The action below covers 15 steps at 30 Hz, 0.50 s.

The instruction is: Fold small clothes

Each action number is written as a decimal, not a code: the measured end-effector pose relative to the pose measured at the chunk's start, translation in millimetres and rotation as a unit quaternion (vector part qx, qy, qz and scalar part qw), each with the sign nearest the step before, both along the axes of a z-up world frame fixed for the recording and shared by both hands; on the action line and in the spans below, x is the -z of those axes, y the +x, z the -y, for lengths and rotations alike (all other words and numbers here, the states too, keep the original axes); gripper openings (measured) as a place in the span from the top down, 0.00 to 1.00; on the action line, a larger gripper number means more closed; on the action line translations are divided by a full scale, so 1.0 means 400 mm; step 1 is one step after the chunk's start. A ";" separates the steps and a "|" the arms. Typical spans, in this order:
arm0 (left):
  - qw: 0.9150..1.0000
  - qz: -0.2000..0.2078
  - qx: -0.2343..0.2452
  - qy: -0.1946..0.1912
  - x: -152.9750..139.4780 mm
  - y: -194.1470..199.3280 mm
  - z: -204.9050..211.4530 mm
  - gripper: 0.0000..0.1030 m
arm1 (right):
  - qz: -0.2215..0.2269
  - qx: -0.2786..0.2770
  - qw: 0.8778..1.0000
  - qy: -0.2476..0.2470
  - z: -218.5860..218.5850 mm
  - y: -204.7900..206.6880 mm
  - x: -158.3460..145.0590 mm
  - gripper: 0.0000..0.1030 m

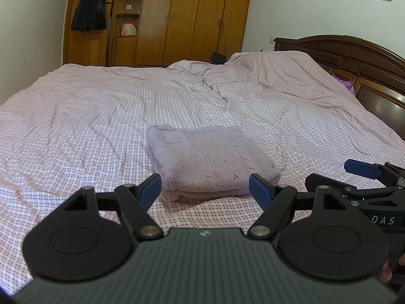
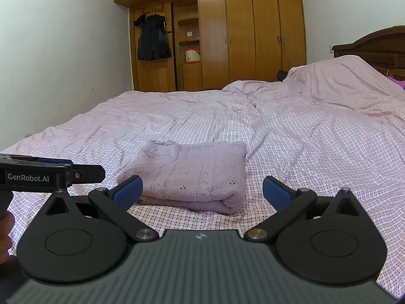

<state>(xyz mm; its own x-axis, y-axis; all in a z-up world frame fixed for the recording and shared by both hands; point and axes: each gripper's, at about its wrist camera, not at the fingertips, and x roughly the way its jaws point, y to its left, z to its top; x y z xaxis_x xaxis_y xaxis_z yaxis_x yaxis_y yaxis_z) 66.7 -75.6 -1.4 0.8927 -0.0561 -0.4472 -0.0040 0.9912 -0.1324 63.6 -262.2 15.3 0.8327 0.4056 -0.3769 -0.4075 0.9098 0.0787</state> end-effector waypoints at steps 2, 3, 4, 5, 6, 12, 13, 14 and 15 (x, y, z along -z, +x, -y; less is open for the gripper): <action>1.000 0.000 0.000 0.000 0.000 0.000 -0.001 0.25 | -0.001 -0.001 1.000 0.000 0.000 0.001 0.001 0.00; 1.000 -0.001 0.001 -0.001 0.000 0.001 -0.001 0.25 | -0.001 -0.001 1.000 0.000 0.000 0.003 0.002 0.00; 1.000 -0.001 0.000 -0.002 0.000 0.001 -0.002 0.25 | -0.002 -0.001 1.000 0.001 -0.001 0.004 0.003 0.00; 1.000 -0.001 0.000 -0.003 0.000 0.001 -0.002 0.25 | -0.002 -0.001 1.000 0.001 0.000 0.004 0.004 0.00; 1.000 -0.001 0.000 -0.003 0.001 0.000 -0.003 0.25 | -0.002 -0.001 1.000 0.001 0.001 0.004 0.005 0.00; 1.000 0.000 0.004 -0.001 -0.001 -0.002 -0.001 0.25 | -0.005 -0.003 1.000 0.001 0.002 0.006 0.007 0.00; 1.000 0.000 0.005 -0.001 -0.001 -0.003 -0.001 0.25 | -0.005 -0.004 1.000 0.002 0.003 0.007 0.007 0.00; 1.000 0.001 0.004 -0.001 -0.001 -0.003 -0.001 0.25 | -0.006 -0.005 1.000 0.003 0.003 0.008 0.007 0.00; 1.000 0.001 0.004 -0.002 -0.001 -0.003 -0.001 0.25 | -0.007 -0.005 1.000 0.002 0.004 0.009 0.008 0.00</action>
